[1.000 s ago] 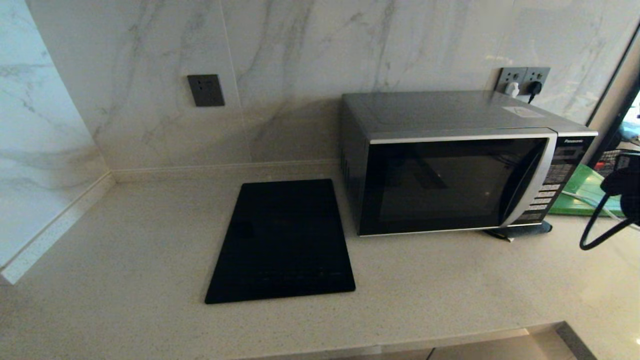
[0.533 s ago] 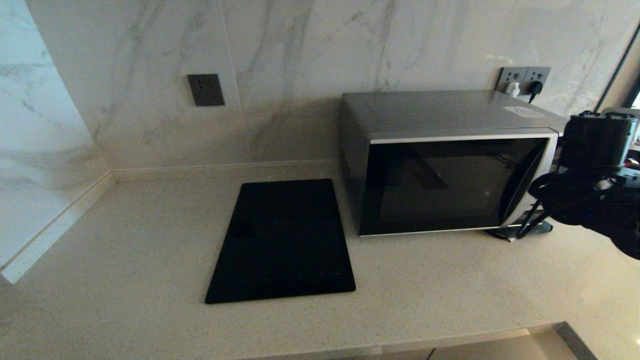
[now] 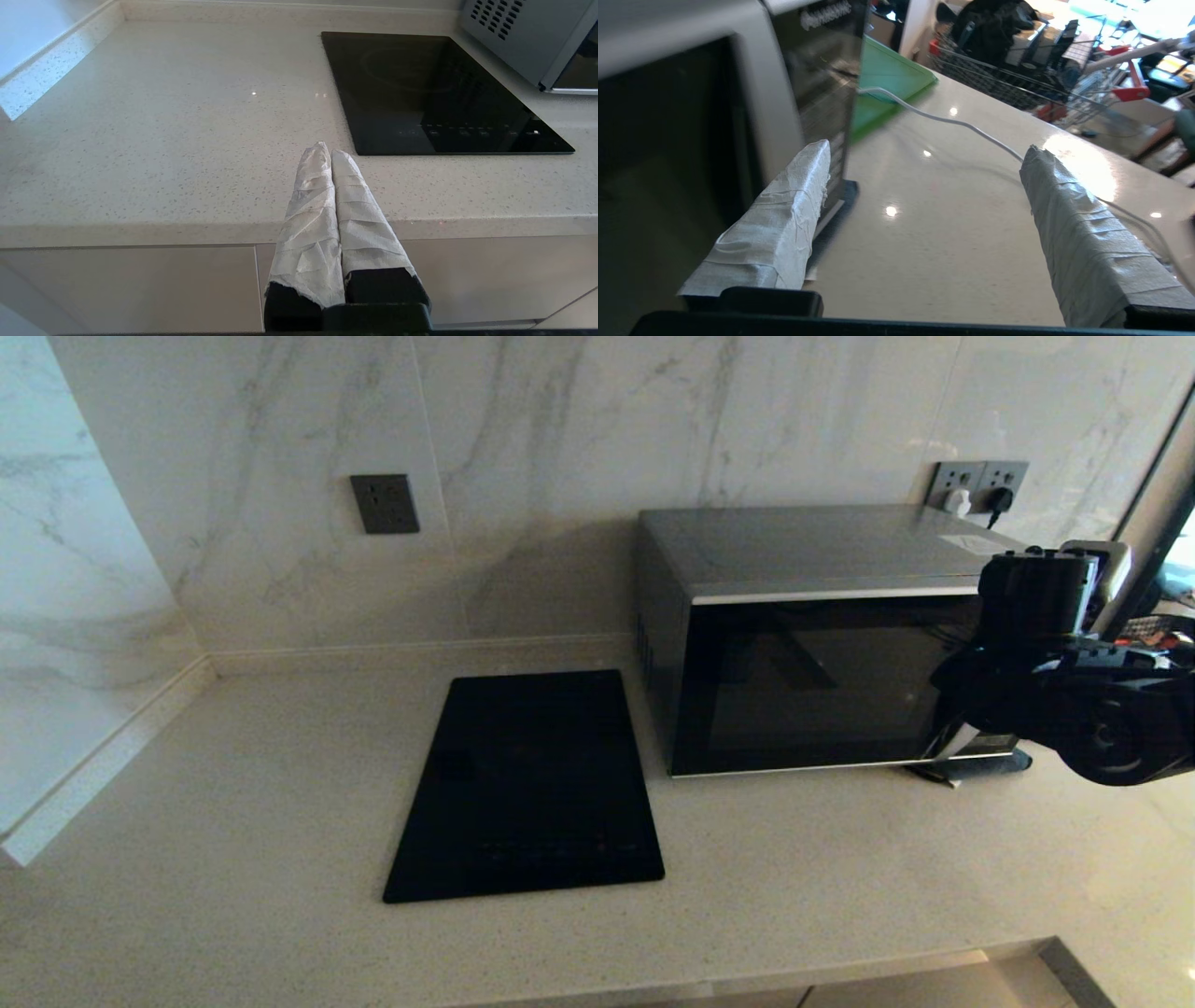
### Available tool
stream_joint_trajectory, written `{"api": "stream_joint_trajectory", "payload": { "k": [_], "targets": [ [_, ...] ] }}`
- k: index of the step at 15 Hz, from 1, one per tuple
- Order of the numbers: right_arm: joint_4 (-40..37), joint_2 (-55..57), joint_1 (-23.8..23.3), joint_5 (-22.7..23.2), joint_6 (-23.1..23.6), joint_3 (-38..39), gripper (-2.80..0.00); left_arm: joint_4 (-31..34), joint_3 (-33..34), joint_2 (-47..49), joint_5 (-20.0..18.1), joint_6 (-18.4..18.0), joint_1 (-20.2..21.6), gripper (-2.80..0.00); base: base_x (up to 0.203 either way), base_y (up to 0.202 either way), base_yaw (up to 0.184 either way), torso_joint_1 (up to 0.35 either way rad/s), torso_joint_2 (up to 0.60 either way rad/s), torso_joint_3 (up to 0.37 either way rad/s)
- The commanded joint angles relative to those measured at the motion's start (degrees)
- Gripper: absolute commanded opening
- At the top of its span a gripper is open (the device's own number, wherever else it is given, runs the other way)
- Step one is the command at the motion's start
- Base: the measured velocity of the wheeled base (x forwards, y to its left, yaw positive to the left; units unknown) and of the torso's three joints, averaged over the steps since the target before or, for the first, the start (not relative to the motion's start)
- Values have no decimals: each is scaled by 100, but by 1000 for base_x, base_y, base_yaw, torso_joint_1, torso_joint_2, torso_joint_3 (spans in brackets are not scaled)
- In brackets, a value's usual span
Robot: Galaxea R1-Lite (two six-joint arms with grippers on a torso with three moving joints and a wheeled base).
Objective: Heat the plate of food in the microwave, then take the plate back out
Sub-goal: Open the microwave oven
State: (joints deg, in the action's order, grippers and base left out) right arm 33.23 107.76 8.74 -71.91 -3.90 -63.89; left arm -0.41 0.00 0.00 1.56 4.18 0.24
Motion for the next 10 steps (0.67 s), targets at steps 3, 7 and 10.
{"api": "stream_joint_trajectory", "payload": {
  "k": [3,7,10],
  "targets": [
    [-181,413,-127,211,-5,3,0,-2,0,9,2,4,2,-280,0,0,0,0,0,0],
    [-200,476,-24,252,48,-137,0,-2,0,6,2,4,2,-280,0,0,0,0,0,0],
    [-221,338,176,412,48,-138,0,-2,0,9,2,4,2,-280,0,0,0,0,0,0]
  ]
}}
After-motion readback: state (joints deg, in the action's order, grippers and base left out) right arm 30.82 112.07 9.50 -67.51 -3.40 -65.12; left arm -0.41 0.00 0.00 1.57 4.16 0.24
